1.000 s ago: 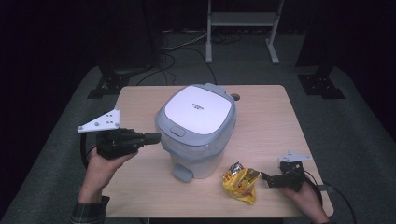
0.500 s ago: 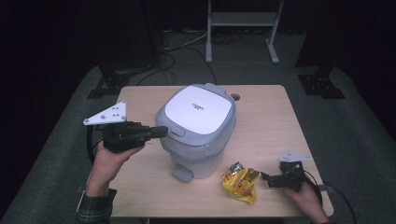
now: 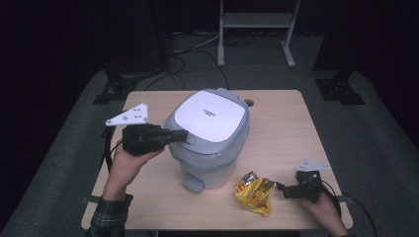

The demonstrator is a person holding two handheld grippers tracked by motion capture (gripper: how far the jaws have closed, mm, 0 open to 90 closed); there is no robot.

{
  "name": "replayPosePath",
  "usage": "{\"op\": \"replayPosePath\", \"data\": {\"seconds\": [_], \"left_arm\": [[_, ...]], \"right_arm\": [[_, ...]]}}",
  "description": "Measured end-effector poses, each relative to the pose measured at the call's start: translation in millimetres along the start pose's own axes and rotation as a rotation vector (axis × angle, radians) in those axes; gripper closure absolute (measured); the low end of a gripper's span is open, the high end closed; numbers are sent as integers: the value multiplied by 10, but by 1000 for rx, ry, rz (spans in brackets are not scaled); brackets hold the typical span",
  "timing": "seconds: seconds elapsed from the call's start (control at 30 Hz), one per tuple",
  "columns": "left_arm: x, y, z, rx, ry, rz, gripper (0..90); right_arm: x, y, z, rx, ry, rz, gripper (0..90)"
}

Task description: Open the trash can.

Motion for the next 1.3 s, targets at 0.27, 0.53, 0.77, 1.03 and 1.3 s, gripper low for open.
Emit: {"op": "replayPosePath", "data": {"seconds": [0.27,0.53,0.77,1.03,1.3], "left_arm": [[-28,78,17,-1,-3,5,900],[-43,80,1,0,1,14,900],[-44,40,0,19,16,16,900],[-49,-34,6,6,0,-8,841],[-46,-242,14,39,-10,-25,776]], "right_arm": [[0,0,0,0,0,0,4],[0,0,0,0,0,0,4],[-5,-5,-1,4,-4,1,4],[-5,-5,-1,4,-4,1,4],[-5,-5,-1,4,-4,1,4]]}}
Point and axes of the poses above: each handheld gripper's, and its own axes: y roughly forward along the jaws, x roughly out of its top, z roughly to its left, the point moved 6 cm from there along y, roughly forward along the jaws, and after that the axes turned 12 degrees about y, right-handed, at the moved point
